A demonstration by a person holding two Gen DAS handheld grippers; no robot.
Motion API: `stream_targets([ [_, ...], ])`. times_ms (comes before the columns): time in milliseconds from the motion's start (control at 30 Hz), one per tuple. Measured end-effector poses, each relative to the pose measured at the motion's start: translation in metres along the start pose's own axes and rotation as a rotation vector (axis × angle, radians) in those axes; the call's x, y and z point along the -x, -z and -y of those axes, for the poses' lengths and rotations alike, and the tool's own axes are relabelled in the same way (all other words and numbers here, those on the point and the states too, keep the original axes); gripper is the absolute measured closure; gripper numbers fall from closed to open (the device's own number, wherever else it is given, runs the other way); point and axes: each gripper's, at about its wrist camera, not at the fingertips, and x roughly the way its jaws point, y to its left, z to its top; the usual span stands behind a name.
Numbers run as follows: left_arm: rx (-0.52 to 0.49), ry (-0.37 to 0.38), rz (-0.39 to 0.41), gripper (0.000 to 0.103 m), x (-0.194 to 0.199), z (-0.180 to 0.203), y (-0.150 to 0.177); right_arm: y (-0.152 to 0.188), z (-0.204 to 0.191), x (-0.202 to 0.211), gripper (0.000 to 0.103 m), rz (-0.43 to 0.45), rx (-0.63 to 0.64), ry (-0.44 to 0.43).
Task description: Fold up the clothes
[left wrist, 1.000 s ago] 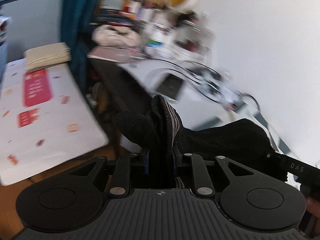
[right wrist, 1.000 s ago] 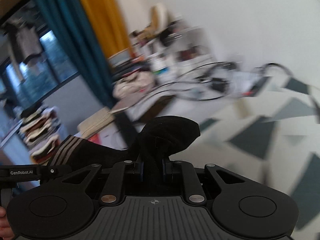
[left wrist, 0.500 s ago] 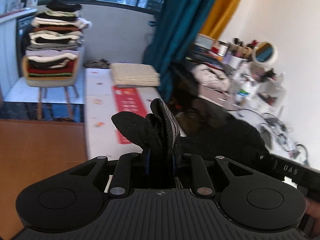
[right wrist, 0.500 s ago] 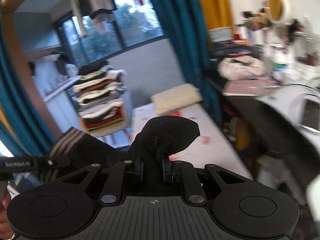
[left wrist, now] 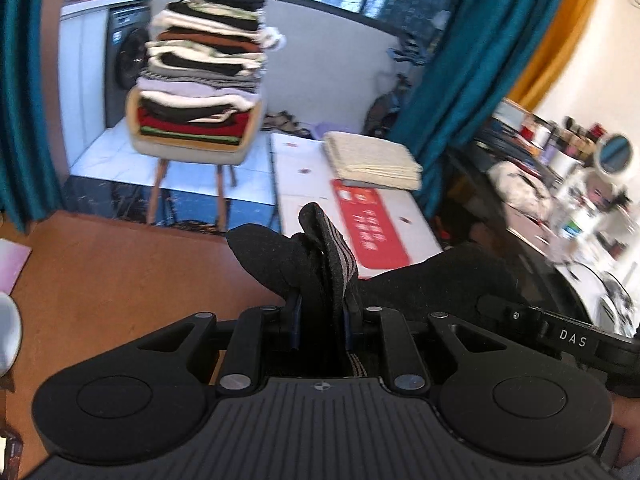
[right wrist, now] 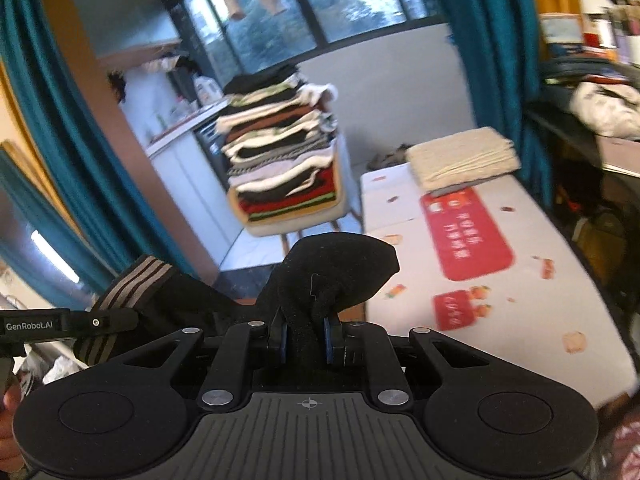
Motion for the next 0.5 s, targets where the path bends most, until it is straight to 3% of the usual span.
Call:
stream_targets([
  [200,0.020,-0.063,0.021,0.084,-0.042,-0.060,-0.065,-0.046,-0.024,-0.104,0.089,-0.005,0.010,-0.073],
  [333,-0.006,-0.065,0.001,0.084,-0.077,-0.089,-0.128,-0.091,-0.032,-0.173,0.089,-0.004,-0.051,-0.091],
  [500,-0.019,-0.060,0.034,0.084,-0.117,-0.113,-0.194,-0.142,-0.029,-0.231,0.089,0.040,-0.058,-0.085],
])
